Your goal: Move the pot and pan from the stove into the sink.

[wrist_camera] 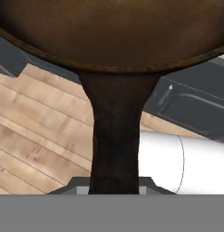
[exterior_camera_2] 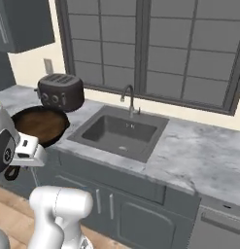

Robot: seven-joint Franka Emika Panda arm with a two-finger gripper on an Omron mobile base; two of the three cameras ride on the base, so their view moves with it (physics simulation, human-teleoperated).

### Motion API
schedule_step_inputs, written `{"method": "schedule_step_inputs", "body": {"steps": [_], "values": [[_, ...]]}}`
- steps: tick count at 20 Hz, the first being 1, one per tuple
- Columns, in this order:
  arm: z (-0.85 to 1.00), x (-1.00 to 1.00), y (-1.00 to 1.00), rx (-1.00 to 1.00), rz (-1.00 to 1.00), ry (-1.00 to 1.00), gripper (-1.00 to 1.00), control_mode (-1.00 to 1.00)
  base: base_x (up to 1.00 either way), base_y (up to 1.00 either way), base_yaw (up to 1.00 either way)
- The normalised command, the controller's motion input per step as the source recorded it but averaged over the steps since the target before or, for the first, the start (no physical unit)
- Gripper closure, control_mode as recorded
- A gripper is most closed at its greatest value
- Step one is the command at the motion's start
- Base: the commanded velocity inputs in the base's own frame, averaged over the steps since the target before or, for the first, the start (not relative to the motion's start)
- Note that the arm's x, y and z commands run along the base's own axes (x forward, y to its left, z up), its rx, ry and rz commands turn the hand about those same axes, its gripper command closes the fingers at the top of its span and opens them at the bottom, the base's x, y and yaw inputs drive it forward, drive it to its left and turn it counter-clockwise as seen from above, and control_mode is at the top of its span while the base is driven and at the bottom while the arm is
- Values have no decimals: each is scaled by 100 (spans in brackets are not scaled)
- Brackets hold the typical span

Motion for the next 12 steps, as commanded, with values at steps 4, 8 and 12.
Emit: {"method": "schedule_step_inputs", "body": {"steps": [4,8,12], "values": [[0,0,0,0,0,0,100,100,11,-6,-44],[0,0,0,0,0,0,100,100,9,-10,-43],[0,0,0,0,0,0,100,100,8,-12,-42]]}}
